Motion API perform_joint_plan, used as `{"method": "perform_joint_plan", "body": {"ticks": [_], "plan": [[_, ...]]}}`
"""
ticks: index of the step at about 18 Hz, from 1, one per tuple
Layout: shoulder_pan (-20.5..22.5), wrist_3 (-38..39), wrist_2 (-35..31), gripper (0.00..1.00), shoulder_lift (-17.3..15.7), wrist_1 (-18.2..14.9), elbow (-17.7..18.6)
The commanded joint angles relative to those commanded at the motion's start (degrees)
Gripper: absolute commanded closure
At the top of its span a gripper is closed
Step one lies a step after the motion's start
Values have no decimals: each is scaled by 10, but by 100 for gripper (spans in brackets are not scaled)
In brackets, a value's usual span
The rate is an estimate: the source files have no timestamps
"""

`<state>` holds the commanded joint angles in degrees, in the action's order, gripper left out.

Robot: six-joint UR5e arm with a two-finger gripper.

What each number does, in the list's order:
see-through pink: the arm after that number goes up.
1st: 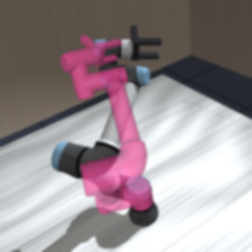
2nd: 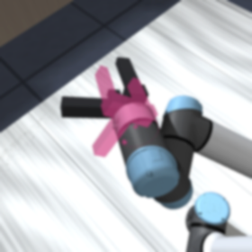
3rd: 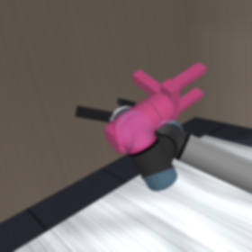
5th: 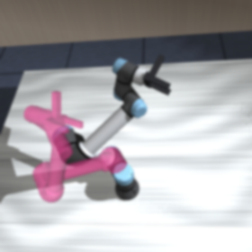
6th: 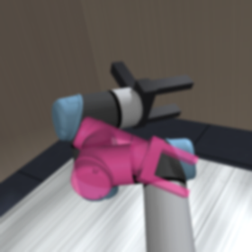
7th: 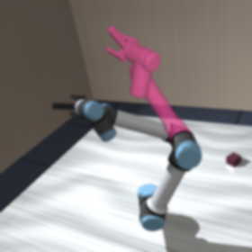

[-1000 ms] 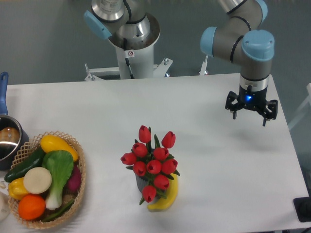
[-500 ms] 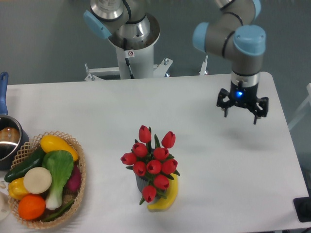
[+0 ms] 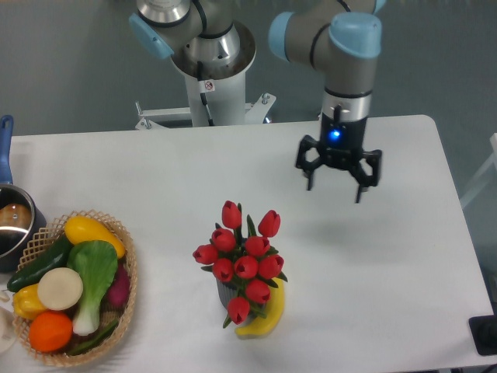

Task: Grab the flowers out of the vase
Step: 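Lower the gripper onto the tulip stems above the vase rim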

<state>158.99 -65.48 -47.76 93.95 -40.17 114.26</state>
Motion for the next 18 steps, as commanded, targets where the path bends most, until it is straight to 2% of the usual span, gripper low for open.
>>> {"method": "perform_joint_plan", "body": {"ticks": [3, 7, 9, 18], "plan": [[-10, 4, 25, 0, 28, 2, -11], [-31, 14, 75, 0, 104, 9, -74], [-38, 17, 100, 0, 126, 9, -94], [-82, 24, 107, 0, 153, 10, -99]]}}
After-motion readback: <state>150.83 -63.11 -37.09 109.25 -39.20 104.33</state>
